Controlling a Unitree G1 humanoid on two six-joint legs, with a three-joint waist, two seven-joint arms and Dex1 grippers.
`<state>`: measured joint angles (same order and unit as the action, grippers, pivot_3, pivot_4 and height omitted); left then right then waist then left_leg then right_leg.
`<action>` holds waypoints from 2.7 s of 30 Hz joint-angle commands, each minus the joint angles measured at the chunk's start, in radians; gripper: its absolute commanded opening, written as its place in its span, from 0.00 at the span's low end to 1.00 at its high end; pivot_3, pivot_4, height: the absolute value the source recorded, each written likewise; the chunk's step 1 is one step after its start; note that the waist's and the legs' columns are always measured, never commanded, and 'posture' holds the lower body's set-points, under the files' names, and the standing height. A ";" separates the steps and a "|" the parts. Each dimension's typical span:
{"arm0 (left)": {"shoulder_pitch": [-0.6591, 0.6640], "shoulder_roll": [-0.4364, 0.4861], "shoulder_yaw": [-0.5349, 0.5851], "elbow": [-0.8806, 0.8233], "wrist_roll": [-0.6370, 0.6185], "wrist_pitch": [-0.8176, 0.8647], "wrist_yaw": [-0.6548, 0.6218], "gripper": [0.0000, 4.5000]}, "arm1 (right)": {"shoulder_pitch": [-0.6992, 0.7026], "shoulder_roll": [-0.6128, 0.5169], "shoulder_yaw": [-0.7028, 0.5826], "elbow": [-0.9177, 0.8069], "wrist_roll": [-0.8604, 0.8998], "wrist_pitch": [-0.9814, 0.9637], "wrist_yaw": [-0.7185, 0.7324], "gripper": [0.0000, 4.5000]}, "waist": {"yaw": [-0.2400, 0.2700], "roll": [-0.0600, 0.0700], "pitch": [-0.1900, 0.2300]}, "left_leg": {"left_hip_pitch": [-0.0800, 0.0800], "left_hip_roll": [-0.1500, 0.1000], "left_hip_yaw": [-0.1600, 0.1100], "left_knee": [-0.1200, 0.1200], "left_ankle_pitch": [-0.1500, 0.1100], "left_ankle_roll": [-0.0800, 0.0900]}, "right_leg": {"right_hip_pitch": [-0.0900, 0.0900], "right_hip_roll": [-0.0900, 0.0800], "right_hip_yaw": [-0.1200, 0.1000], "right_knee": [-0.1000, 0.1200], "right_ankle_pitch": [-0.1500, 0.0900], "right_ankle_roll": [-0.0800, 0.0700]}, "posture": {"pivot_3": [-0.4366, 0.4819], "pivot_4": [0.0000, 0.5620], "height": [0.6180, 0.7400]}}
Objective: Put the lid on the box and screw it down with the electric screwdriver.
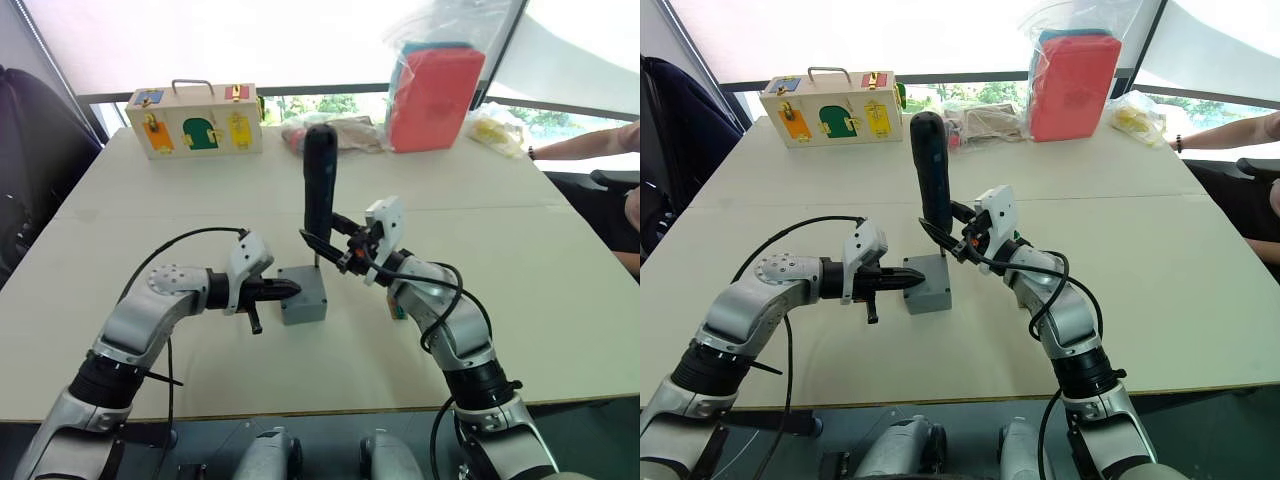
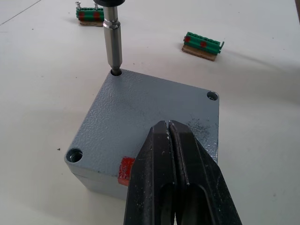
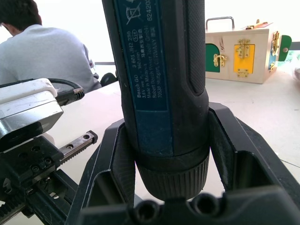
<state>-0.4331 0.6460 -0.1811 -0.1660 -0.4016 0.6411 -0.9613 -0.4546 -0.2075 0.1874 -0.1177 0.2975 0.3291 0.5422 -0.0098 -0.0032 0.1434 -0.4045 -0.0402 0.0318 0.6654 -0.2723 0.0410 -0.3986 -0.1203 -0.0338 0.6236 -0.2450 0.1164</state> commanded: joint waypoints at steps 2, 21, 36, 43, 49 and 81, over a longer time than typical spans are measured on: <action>0.009 0.001 -0.017 0.017 0.021 0.000 -0.007 0.00 | 0.052 -0.011 0.022 0.093 -0.042 0.059 -0.013 0.40 | 0.000 0.000 -0.001 | 0.000 0.000 0.000 0.000 0.000 0.000 | 0.001 0.000 0.000 -0.001 0.000 0.000 | 0.48 0.27 1.00; 0.000 -0.017 -0.022 0.030 0.043 -0.011 -0.015 0.00 | 0.037 -0.015 0.016 0.073 -0.036 0.053 -0.008 0.40 | 0.000 0.000 -0.001 | 0.001 0.000 -0.001 -0.003 0.000 0.000 | 0.002 -0.004 0.000 -0.005 -0.002 -0.003 | 0.48 0.27 1.00; 0.006 -0.032 -0.021 0.057 0.057 -0.059 -0.013 0.00 | -0.178 -0.148 -0.233 -0.282 0.240 0.356 -0.029 0.40 | 0.006 0.005 0.005 | -0.007 -0.001 -0.001 -0.004 -0.001 -0.001 | -0.006 -0.007 -0.001 -0.006 -0.001 -0.004 | 0.48 0.27 1.00; -0.050 -0.061 0.095 0.021 -0.088 0.005 -0.043 0.00 | -0.480 -0.226 -0.518 -0.190 0.546 0.765 -0.222 0.40 | -0.006 0.008 0.010 | -0.013 -0.001 -0.001 -0.005 0.000 -0.001 | -0.009 -0.007 -0.001 -0.005 0.000 -0.002 | 0.48 0.27 1.00; -0.145 -0.013 0.087 -0.083 -0.158 0.048 -0.129 0.00 | -0.533 -0.605 -0.412 0.132 0.536 1.271 -0.170 0.40 | 0.011 0.006 0.012 | -0.024 -0.001 -0.003 -0.003 0.001 -0.002 | -0.015 -0.008 -0.007 -0.008 -0.001 -0.005 | 0.48 0.27 1.00; -0.063 0.125 0.266 -0.125 -0.133 0.057 -0.024 0.00 | -0.413 -0.890 -0.049 0.302 0.567 1.122 -0.035 0.99 | 0.000 0.012 0.035 | -0.030 -0.001 0.008 0.004 0.002 0.008 | -0.019 -0.006 -0.008 -0.009 0.008 0.006 | 0.48 0.27 1.00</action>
<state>-0.4867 0.7554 -0.0076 -0.3087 -0.5056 0.6853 -1.0195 -0.8085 -1.0778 0.1840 0.2324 0.8973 1.5231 0.4413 -0.0100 0.0086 0.1787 -0.4343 -0.0412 0.0395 0.6692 -0.2706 0.0490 -0.4182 -0.1256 -0.0418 0.6148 -0.2370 0.1229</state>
